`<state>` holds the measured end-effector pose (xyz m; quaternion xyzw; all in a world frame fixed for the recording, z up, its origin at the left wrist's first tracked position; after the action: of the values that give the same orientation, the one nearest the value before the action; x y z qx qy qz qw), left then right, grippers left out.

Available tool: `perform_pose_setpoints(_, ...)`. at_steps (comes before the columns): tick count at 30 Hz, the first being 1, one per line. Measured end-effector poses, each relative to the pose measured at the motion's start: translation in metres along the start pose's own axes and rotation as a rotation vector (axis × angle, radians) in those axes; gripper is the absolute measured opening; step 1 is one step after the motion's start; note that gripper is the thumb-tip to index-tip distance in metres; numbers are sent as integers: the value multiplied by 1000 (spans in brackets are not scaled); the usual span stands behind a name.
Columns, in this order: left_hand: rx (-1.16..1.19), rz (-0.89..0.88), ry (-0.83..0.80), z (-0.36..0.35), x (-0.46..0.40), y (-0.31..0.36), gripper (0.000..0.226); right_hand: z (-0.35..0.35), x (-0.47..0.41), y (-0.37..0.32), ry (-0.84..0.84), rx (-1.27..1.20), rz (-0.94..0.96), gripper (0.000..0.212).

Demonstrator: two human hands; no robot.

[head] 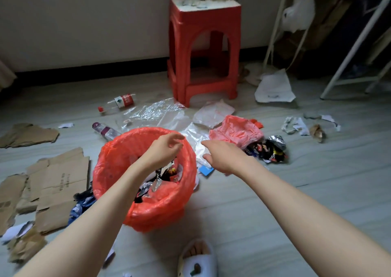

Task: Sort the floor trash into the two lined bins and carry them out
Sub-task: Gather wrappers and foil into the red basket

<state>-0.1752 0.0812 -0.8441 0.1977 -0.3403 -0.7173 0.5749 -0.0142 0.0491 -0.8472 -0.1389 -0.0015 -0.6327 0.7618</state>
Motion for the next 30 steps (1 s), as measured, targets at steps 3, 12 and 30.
perform_pose_setpoints(3, -86, -59, -210, -31, -7, 43, 32, 11, 26, 42, -2, -18, -105, 36)
perform_pose_setpoints(12, -355, -198, -487, -157, -72, 101, 34, -56, 76, 196, -160, -103, -429, 38)
perform_pose_setpoints(30, -593, 76, -417, -330, -141, -56, 63, -254, 62, 303, -102, -175, -768, 29)
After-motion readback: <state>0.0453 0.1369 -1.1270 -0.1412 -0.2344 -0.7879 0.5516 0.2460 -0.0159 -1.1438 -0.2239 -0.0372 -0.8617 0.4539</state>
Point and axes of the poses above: each hand's wrist, its own x-axis away from the middle knuckle, its own z-axis out of the back of the hand, y = z × x, the point moved 3 cm from there along -x, towards the middle knuckle, and after that the axes turned 6 degrees about y, right-handed, at the moved point
